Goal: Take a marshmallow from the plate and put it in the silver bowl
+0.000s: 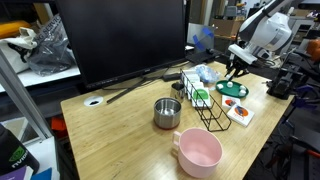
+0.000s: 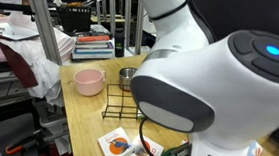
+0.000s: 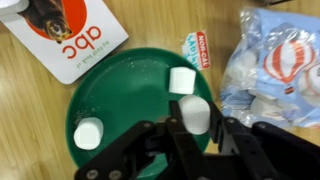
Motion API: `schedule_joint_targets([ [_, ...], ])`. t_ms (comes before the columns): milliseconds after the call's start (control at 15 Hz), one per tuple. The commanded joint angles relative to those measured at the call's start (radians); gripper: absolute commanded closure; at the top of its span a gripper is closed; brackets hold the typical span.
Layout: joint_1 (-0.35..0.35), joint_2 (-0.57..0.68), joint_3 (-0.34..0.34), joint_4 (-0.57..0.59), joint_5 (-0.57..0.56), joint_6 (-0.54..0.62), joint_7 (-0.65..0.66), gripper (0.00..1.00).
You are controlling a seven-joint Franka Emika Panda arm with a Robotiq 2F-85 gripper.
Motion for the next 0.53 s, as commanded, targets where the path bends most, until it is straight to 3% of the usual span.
schedule_joint_targets([
  [0,-0.066,-0.093,0.093,-0.051,0.204,0.015,-0.249,0.93],
  [267,-0.087,-0.16,0.114,-0.075,0.416,-0.069,-0.505,0.93],
  [467,-0.084,-0.205,0.102,-0.108,0.481,-0.147,-0.656,0.93],
])
